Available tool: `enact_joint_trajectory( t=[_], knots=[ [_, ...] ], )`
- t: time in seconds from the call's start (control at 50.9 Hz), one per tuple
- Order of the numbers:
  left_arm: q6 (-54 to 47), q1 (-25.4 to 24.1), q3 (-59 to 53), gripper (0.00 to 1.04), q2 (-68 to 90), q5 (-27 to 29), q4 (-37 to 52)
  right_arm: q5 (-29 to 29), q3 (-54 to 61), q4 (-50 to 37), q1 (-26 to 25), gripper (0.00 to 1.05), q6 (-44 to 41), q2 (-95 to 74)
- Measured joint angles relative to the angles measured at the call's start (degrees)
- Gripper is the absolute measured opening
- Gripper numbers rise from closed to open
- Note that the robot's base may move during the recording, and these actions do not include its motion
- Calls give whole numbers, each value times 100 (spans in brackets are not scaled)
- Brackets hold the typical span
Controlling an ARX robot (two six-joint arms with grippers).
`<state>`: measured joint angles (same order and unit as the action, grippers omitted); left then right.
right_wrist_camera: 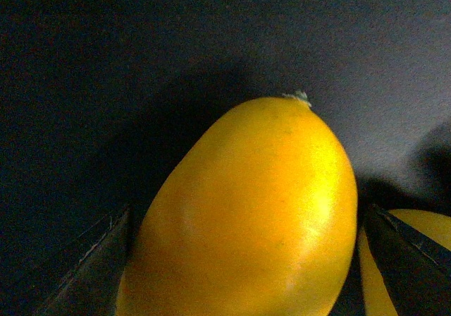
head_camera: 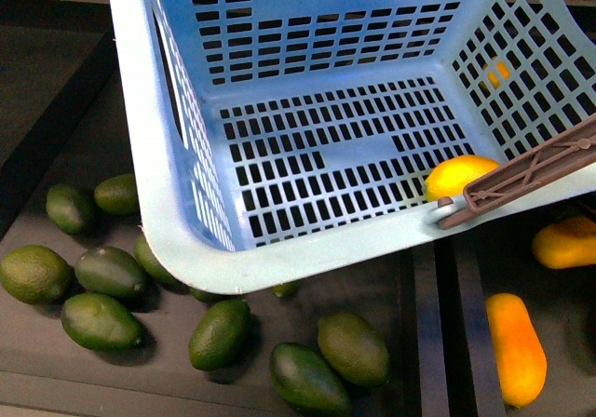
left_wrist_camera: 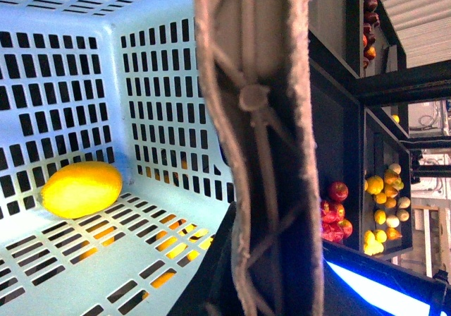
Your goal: Pick lemon and mango into basket
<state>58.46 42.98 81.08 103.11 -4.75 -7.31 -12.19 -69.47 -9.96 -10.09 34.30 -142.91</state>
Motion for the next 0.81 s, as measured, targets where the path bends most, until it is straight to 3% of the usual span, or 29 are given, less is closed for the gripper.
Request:
enact_joint_trajectory(
  t=[0.255,0.53,0.805],
  knots=[
    [-15,0,2,6,0,4,0,-52,37,2,7,96,94,-118],
    [-7,0,0,6,0,-4,0,-162,485,-136,-157,64,356,70],
    [-7,0,2,6,0,-20,0,24,1733,-492,-909,62,-516,1943]
  ],
)
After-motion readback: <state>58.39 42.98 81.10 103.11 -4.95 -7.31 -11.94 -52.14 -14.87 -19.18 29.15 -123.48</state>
